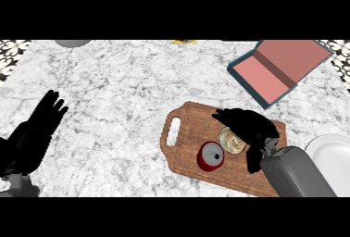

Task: Pick the cupcake from the cutting board and place it in the cardboard box

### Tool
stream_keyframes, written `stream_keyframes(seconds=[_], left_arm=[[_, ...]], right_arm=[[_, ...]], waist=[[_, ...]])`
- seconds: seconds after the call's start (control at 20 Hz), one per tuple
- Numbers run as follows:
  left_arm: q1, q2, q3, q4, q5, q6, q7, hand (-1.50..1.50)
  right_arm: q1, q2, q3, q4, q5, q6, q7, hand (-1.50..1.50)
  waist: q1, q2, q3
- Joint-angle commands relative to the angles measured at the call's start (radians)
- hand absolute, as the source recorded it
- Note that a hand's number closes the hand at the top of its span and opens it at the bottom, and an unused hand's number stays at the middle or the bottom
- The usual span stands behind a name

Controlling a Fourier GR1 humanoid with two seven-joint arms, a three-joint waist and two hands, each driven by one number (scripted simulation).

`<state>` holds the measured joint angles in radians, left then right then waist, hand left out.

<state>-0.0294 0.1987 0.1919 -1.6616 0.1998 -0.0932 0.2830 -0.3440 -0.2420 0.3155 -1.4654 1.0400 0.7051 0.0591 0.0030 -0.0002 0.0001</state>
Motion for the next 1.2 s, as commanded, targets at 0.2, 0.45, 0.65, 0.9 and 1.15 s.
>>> stream_keyframes(seconds=[0.2, 0.45, 0.65, 0.9, 1.15], left_arm=[[-0.007, -0.004, 0.017, 0.007, 0.01, -0.015, 0.002, 0.0], [0.068, -0.009, 0.026, -0.058, 0.003, -0.036, -0.014, 0.0], [0.004, -0.018, 0.004, 0.016, -0.017, -0.025, -0.013, 0.0], [-0.038, -0.001, 0.011, 0.001, 0.002, -0.03, 0.013, 0.0], [-0.071, 0.018, 0.022, 0.006, 0.014, -0.03, 0.051, 0.0]], right_arm=[[-0.025, 0.055, 0.021, 0.098, 0.056, -0.155, -0.106, 1.5], [-0.009, 0.031, -0.017, 0.064, 0.066, -0.123, -0.15, 1.5], [-0.17, 0.171, -0.094, 0.288, 0.091, -0.189, -0.008, 1.5], [-0.324, 0.239, -0.184, 0.465, 0.019, -0.287, 0.345, 1.5], [-0.52, 0.241, -0.128, 0.658, -0.022, -0.473, 0.46, 1.5]], waist=[[0.001, 0.001, 0.0], [0.001, -0.001, 0.0], [0.011, 0.005, 0.0], [0.051, 0.013, 0.001], [0.052, 0.012, 0.0]])
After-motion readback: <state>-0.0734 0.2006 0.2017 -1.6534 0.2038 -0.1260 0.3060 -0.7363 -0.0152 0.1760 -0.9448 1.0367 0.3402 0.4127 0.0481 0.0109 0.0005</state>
